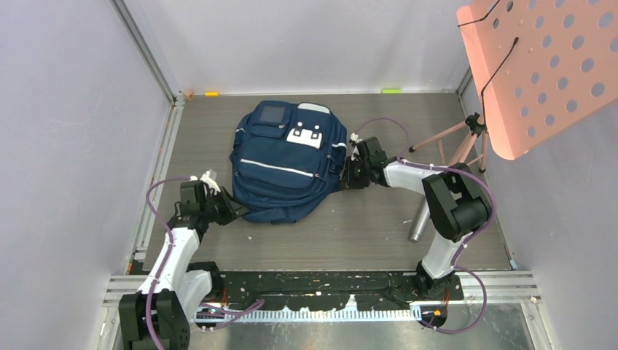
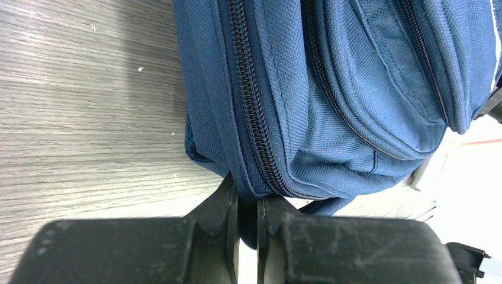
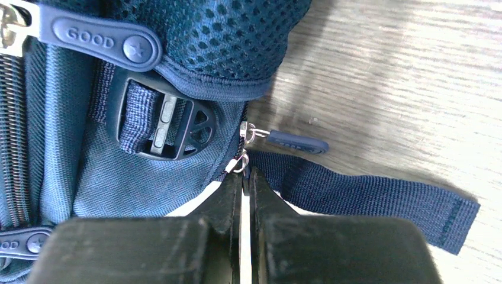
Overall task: Pack the student bag
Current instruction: Zip the student bag at the center of the board, then reset both arms
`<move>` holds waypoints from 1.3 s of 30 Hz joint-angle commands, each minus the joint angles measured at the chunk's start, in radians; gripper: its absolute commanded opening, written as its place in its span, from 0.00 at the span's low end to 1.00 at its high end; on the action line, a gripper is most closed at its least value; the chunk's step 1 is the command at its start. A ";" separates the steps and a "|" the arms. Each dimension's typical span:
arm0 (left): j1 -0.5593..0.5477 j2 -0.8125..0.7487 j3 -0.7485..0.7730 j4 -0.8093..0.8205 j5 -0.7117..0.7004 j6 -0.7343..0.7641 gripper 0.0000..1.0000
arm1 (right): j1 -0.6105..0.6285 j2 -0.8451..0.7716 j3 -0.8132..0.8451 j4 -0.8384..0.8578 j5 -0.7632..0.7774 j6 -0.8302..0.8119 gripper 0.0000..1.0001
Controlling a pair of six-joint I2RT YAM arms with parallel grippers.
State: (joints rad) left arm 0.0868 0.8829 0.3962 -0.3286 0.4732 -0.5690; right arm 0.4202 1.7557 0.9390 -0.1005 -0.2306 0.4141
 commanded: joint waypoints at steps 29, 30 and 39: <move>0.028 -0.077 0.657 -0.322 -0.239 0.347 1.00 | -0.129 -0.782 -0.018 -0.282 0.391 -0.110 0.86; 0.017 -0.083 0.674 -0.313 -0.251 0.353 1.00 | -0.129 -0.806 -0.026 -0.267 0.404 -0.115 0.86; 0.013 -0.289 0.519 -0.126 -0.278 0.418 1.00 | -0.129 -1.103 -0.196 -0.096 0.560 -0.182 0.89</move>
State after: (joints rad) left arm 0.1040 0.6632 0.9783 -0.5404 0.2298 -0.2108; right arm 0.2947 0.7383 0.7921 -0.3073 0.2089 0.2710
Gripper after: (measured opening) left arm 0.995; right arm 0.889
